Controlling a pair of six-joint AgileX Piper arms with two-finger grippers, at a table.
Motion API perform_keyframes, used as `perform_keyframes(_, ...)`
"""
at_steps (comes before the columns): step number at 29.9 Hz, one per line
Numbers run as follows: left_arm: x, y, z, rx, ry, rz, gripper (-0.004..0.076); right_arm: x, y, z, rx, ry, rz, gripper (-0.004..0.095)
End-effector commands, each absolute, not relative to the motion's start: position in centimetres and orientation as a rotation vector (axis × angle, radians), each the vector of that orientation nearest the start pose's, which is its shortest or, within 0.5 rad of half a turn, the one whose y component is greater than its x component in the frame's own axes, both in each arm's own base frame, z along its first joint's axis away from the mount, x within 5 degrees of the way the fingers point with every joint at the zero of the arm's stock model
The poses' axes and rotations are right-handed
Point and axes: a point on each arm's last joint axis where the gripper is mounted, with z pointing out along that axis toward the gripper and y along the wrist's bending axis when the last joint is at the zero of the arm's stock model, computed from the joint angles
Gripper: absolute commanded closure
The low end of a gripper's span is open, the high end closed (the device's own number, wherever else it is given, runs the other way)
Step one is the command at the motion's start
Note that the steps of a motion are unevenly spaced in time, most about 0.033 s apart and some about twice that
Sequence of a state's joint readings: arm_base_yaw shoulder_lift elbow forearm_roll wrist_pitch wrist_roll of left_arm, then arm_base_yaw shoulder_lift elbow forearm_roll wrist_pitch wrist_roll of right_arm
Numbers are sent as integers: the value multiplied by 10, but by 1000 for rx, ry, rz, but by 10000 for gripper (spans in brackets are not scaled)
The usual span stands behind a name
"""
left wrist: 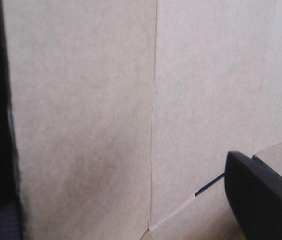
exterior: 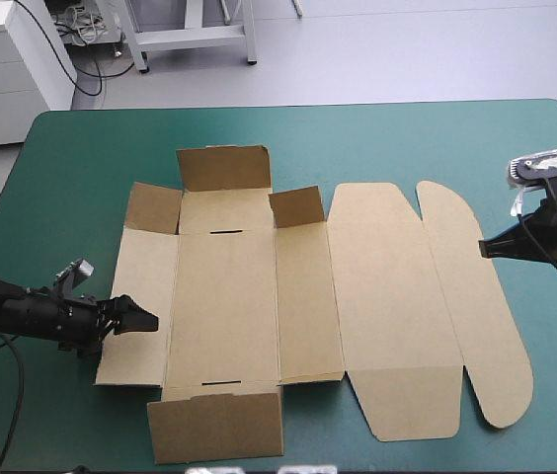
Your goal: Fold the box
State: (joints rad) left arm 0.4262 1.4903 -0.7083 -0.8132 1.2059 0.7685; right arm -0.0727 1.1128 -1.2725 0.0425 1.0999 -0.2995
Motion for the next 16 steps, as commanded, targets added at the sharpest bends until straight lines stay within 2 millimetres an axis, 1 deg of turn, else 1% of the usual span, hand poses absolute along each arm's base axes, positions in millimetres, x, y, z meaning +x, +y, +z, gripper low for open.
perform_keyframes(1, 215, 26, 201, -92, 2758, -1142, 91, 203, -12, 422, -262, 2320, -128, 930)
perform_keyframes(4, 216, 26, 202, -96, 2741, -1150, 101, 203, -12, 422, -262, 2320, -128, 930)
perform_keyframes(8, 217, 26, 202, -73, 2736, -1144, 162, 203, -12, 422, -262, 2320, -128, 930)
perform_keyframes(11, 218, 26, 202, -88, 2727, -1138, 232, 203, -12, 422, -262, 2320, -128, 930)
perform_keyframes(14, 219, 26, 203, -100, 2714, -1147, 332, 203, -12, 422, -262, 2320, -126, 930)
perform_keyframes(15, 219, 26, 203, -100, 2714, -1147, 382, 203, -12, 422, -262, 2320, -126, 930)
perform_keyframes(16, 219, 26, 203, -102, 2712, -1149, 416, 203, -11, 422, -262, 2319, -123, 930)
